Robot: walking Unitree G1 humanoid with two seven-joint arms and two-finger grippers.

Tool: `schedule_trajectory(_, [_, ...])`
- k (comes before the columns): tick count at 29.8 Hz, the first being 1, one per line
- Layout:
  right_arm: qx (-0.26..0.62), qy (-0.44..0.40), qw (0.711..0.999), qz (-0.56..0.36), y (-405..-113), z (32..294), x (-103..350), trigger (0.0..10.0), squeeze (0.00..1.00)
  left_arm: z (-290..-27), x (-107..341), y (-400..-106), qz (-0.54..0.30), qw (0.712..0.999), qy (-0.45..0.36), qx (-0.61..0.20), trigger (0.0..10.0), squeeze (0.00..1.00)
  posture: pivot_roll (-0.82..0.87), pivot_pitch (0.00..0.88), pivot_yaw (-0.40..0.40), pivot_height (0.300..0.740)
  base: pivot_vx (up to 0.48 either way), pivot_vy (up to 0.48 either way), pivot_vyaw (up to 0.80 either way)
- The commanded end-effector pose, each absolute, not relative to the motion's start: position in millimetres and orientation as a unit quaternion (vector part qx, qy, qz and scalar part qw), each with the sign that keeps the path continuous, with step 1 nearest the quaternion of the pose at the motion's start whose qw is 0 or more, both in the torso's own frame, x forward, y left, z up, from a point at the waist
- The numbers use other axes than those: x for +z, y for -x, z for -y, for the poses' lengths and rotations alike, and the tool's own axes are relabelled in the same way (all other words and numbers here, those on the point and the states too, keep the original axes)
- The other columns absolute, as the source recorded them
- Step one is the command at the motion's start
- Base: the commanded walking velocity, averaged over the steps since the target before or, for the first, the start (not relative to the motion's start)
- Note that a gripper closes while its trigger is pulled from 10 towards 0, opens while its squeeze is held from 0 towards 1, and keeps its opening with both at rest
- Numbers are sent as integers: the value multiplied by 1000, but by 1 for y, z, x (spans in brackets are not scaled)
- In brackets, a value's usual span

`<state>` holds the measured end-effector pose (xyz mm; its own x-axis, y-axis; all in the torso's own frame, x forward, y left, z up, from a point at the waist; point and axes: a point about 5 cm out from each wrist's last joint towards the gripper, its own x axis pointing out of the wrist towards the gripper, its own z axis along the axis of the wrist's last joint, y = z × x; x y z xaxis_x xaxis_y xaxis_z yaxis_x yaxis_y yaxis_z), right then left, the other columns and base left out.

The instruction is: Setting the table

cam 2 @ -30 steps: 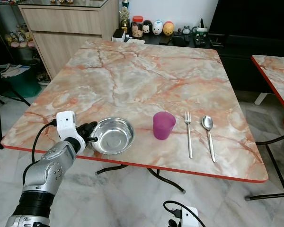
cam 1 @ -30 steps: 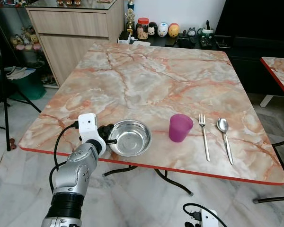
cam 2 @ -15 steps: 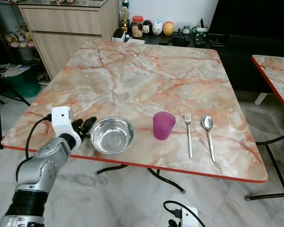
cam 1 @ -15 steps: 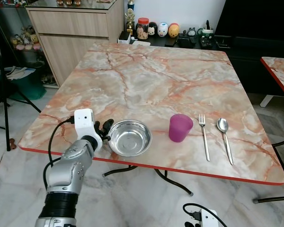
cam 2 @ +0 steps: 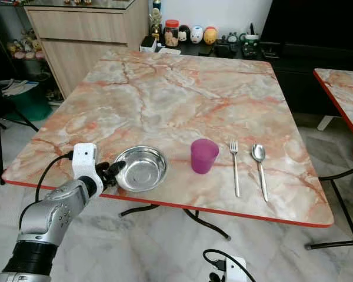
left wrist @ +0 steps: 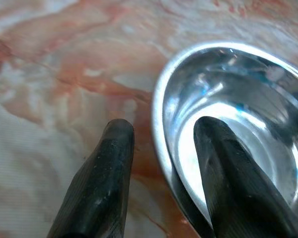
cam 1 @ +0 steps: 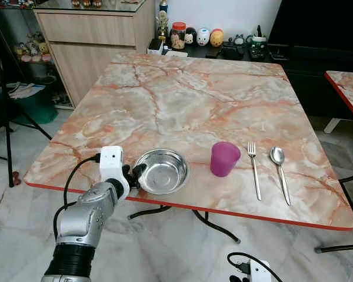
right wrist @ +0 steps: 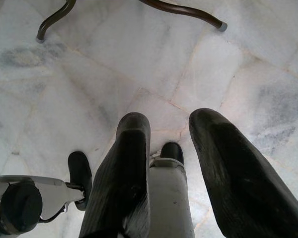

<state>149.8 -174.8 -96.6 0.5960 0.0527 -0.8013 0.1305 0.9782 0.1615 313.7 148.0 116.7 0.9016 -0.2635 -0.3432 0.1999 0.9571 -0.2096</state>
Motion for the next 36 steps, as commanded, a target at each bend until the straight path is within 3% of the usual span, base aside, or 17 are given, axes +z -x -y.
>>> schedule_trajectory(1, [-27, -104, 885, -453, -148, 176, -97, 10000, 0, -145, 120, -312, -186, 971, 75, -127, 10000, 0, 93, 0, -36, 740, 0, 0, 0])
schedule_trajectory(6, [-27, -104, 885, -453, -148, 176, -97, 10000, 0, -141, 120, -311, -192, 969, 65, -141, 10000, 0, 93, 0, -34, 740, 0, 0, 0])
schedule_trajectory(7, [-27, -105, 885, -453, -148, 176, -97, 10000, 0, -141, 120, -311, -192, 969, 64, -142, 7765, 0, 93, 0, -34, 740, 0, 0, 0])
schedule_trajectory(8, [-27, -105, 885, -453, -148, 176, -97, 10000, 0, -140, 120, -311, -193, 969, 65, -142, 0, 0, 93, 0, -34, 740, 0, 0, 0])
schedule_trajectory(31, [-26, -103, 885, -453, -148, 176, -97, 10000, 0, -141, 120, -312, -191, 971, 66, -130, 0, 0, 93, 0, -36, 740, 0, 0, 0])
schedule_trajectory(36, [-26, -103, 885, -454, -148, 176, -98, 10000, 0, -146, 124, -316, -156, 976, 119, -99, 0, 0, 93, 0, -38, 740, 0, 0, 0])
